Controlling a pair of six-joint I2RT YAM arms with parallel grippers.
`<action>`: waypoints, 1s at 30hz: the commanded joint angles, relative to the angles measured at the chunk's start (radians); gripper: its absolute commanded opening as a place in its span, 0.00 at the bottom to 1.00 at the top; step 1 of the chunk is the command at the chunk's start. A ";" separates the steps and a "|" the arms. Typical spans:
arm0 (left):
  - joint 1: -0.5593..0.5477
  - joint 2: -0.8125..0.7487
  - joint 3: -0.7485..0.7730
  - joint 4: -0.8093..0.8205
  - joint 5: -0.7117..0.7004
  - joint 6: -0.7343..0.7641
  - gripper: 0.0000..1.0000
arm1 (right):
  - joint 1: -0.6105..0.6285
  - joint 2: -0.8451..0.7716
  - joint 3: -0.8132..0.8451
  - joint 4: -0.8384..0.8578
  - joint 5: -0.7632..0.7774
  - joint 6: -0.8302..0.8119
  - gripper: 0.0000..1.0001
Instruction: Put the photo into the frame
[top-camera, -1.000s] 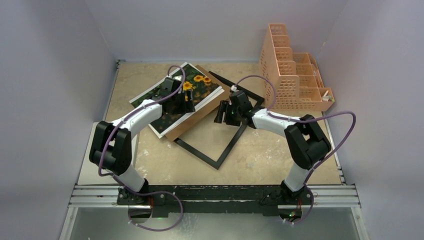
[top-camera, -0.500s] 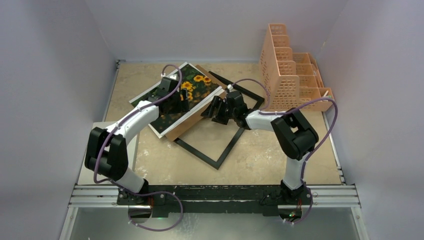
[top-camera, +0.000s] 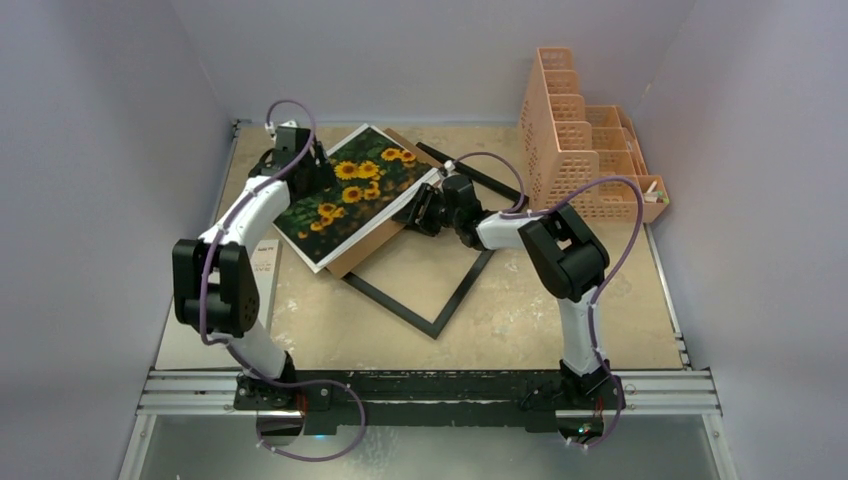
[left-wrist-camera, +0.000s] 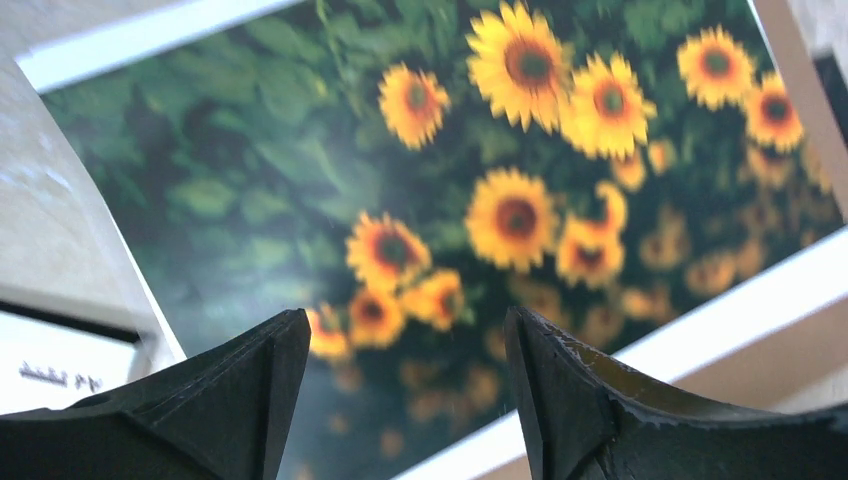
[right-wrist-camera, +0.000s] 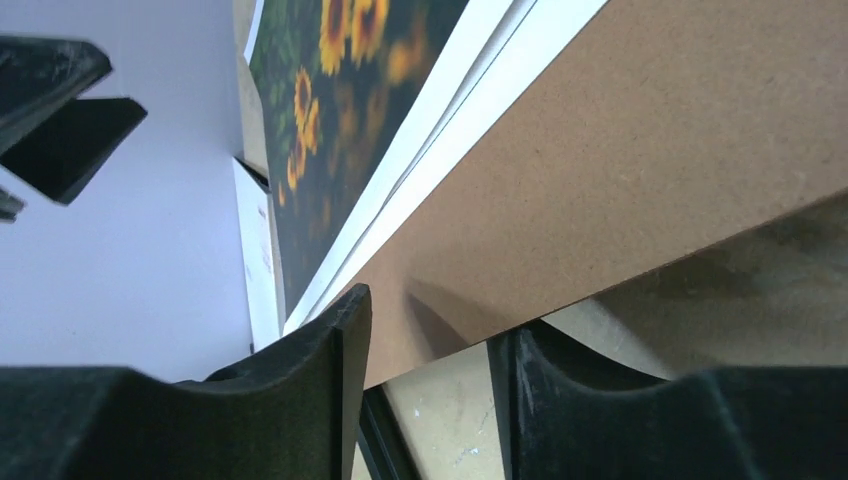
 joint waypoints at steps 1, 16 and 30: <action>0.047 0.094 0.110 0.082 -0.017 -0.018 0.75 | 0.005 0.012 0.066 0.081 -0.043 0.020 0.45; 0.169 0.208 0.173 0.117 0.061 0.027 0.74 | 0.004 0.080 0.095 0.342 -0.145 0.199 0.04; 0.189 0.266 0.232 0.092 0.083 0.082 0.74 | 0.002 0.205 0.256 0.313 -0.197 0.283 0.01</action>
